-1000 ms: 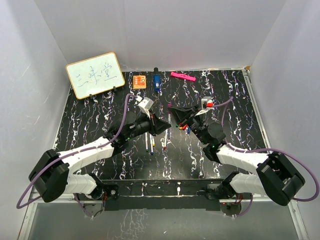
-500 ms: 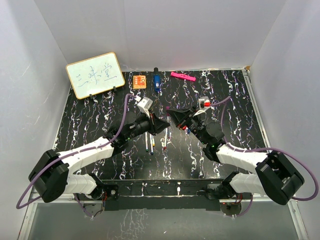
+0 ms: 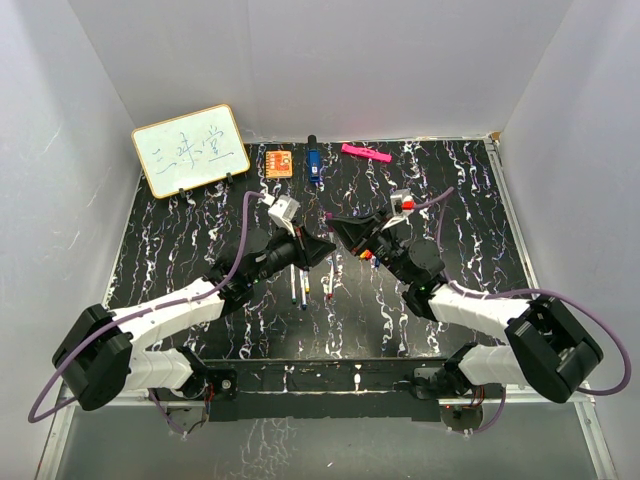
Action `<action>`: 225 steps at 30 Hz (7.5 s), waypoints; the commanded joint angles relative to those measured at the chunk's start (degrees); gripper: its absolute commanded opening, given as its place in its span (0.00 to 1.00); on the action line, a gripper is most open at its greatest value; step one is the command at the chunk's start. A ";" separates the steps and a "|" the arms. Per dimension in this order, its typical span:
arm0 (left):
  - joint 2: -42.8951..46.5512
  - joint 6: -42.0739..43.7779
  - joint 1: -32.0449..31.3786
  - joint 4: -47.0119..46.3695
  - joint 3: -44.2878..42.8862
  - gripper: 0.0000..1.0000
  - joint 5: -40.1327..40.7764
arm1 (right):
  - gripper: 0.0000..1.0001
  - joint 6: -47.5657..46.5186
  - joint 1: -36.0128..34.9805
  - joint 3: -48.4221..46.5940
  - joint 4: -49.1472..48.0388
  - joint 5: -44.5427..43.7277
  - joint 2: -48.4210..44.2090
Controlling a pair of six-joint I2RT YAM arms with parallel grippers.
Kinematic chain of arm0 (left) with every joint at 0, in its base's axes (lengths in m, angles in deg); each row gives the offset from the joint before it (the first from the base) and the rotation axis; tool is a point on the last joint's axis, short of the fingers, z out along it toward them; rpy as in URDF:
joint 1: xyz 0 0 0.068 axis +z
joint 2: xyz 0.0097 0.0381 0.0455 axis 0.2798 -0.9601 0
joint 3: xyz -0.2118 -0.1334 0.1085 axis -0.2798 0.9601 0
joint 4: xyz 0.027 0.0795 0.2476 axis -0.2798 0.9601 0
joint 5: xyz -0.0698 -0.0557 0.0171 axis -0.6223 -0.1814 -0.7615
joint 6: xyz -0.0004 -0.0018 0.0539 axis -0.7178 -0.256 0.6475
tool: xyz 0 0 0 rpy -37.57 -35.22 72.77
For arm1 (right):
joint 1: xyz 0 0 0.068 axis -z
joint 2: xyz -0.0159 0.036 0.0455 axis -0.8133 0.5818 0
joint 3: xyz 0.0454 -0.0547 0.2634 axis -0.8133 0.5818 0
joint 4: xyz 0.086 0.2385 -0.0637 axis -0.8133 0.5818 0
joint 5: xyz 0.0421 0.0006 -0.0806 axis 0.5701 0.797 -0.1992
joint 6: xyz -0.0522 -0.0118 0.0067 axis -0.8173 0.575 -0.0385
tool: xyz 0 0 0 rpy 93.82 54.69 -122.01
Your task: Insert the pens into the pen caps
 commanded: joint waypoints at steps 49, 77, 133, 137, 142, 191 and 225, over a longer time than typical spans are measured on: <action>12.83 3.65 0.11 -10.73 -5.86 0.00 10.50 | 0.00 -12.76 -3.00 0.40 10.02 11.93 -0.84; 12.59 4.14 0.54 5.78 -7.14 0.00 12.18 | 0.01 -12.56 -3.54 -7.03 13.24 2.98 -0.39; -40.25 15.44 28.56 39.67 -36.82 0.05 10.67 | 0.86 -10.36 2.15 -20.18 35.19 -34.81 2.90; -41.90 15.70 29.00 40.86 -38.14 0.16 10.44 | 0.86 -10.05 2.21 -18.59 33.31 -34.06 2.53; -42.49 15.17 29.03 40.28 -38.06 0.28 10.21 | 0.86 -10.09 2.19 -18.29 33.19 -33.24 3.28; -24.96 6.98 7.15 60.60 -26.31 0.34 13.89 | 0.80 -4.74 2.20 -17.18 42.46 -36.76 6.27; -30.71 5.87 5.02 66.20 -24.19 0.24 18.95 | 0.80 -2.88 2.16 -16.25 42.19 -35.72 6.39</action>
